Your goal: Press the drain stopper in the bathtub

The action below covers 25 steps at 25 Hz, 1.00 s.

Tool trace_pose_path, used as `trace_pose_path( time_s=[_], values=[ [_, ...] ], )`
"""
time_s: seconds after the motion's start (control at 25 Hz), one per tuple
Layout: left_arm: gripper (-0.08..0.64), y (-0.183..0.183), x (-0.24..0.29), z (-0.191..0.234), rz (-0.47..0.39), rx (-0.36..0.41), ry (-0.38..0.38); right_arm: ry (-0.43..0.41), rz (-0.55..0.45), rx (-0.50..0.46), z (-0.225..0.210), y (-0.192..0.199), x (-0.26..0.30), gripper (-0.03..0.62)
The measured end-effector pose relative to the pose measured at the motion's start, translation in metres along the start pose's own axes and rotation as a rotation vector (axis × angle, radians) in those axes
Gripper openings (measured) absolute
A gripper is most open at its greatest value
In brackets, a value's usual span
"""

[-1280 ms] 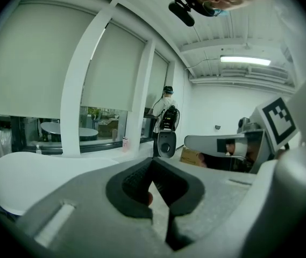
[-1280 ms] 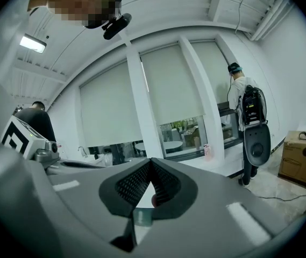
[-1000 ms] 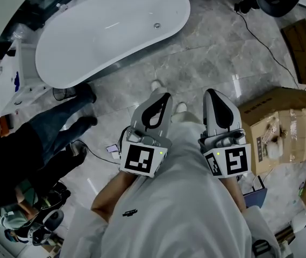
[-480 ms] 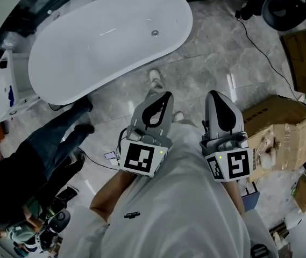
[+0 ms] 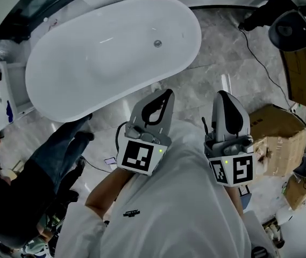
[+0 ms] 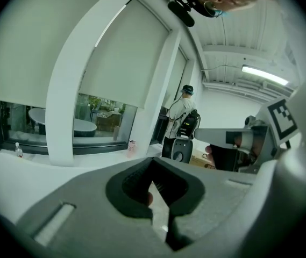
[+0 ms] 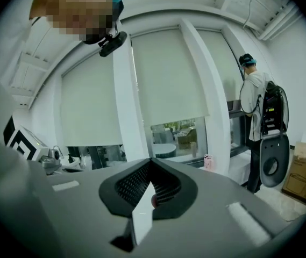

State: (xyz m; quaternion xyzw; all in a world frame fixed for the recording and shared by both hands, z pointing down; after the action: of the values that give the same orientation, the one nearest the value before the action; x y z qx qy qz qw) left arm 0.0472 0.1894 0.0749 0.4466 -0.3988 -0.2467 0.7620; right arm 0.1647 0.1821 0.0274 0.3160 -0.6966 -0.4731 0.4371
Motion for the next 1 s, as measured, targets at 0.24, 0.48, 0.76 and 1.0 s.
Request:
trace_pose_path(
  time_s=[0.24,0.48,0.76,1.0],
  values=[
    [0.003,-0.02,0.032,0.046,0.006,-0.024,-0.005,-0.001,0.007,-0.001,-0.001,-0.017,0.054,0.006],
    [0.003,-0.036,0.07,0.066,0.008,-0.079,-0.071,-0.104,0.05,-0.018,-0.022,-0.028,0.107,0.006],
    [0.003,-0.048,0.134,0.086,0.03,-0.138,-0.256,-0.346,0.101,-0.104,-0.069,-0.044,0.182,0.006],
    [0.003,-0.044,0.175,0.103,0.081,-0.232,-0.433,-0.526,0.207,-0.15,-0.104,-0.037,0.25,0.006]
  ],
)
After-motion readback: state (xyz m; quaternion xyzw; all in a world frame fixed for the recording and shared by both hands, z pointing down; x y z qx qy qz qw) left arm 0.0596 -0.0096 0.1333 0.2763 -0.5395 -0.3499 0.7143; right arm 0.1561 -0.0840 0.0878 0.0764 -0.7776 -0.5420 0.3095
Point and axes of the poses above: the fingertips, and each gripper's own axes: x forward along the fingers, z to its left, y out of its underside, the point moved 2 cm from there along -x, backward along the fingers, and after that the axes turned 4 degrees about z, right-handed, at the moved point
